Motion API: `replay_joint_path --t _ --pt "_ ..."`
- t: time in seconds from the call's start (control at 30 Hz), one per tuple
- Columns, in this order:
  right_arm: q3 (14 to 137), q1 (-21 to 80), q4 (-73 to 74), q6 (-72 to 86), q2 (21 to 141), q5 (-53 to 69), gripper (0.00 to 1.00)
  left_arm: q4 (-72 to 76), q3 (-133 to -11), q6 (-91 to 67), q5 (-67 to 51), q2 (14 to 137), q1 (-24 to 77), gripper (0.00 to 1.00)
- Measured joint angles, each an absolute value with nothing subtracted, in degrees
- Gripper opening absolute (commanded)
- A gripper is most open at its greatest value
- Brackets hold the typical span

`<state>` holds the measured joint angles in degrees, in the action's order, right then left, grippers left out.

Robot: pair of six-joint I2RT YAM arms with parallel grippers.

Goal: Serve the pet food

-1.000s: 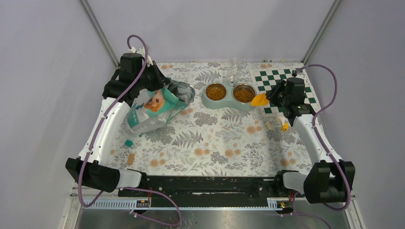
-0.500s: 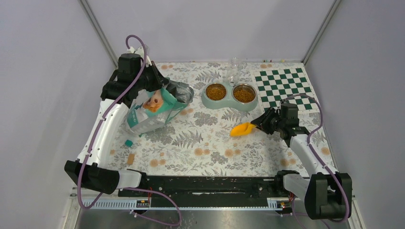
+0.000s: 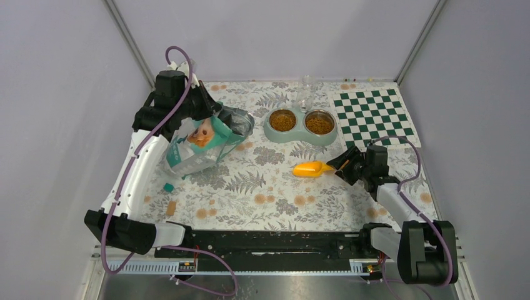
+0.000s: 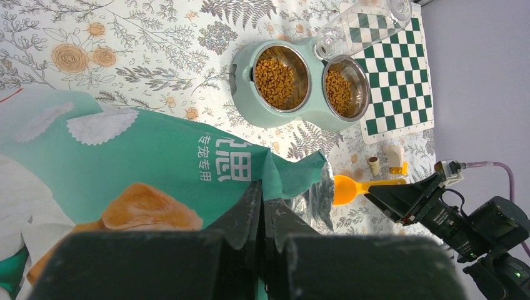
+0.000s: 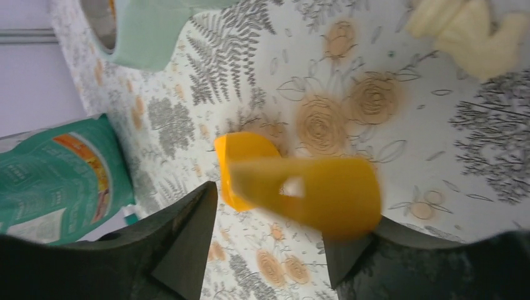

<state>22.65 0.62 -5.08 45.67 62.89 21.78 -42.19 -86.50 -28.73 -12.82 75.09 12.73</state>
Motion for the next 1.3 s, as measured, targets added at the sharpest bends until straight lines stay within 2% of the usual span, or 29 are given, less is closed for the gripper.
replay_joint_path --t 0.2,0.37,0.63,0.83,0.97,1.17,1.3 --pt "23.8 0.6 3.9 43.4 59.0 15.2 0.88 -41.4 -85.7 -28.8 -13.1 75.0 12.8 0.0" --pt "28.0 0.6 14.5 42.2 55.0 6.3 0.96 -41.4 -85.7 -28.7 -13.0 75.0 12.8 0.0" --pt "36.1 1.3 24.2 39.4 47.0 1.0 0.95 -41.4 -85.7 -28.7 -13.0 74.9 12.8 0.0" --pt "44.8 13.3 22.5 39.5 46.7 1.2 0.91 -41.4 -85.7 -28.3 -12.6 74.8 12.8 0.0" --pt "51.3 24.8 17.1 38.5 52.3 2.7 0.9 -41.4 -85.7 -27.9 -12.3 74.6 12.8 0.0" --pt "67.0 37.6 12.5 32.1 67.9 5.5 0.89 -41.4 -85.7 -26.8 -11.7 74.3 12.8 0.0" --pt "75.2 45.1 10.4 27.7 75.9 5.7 0.83 -41.5 -85.7 -26.5 -11.2 74.0 12.8 0.0"
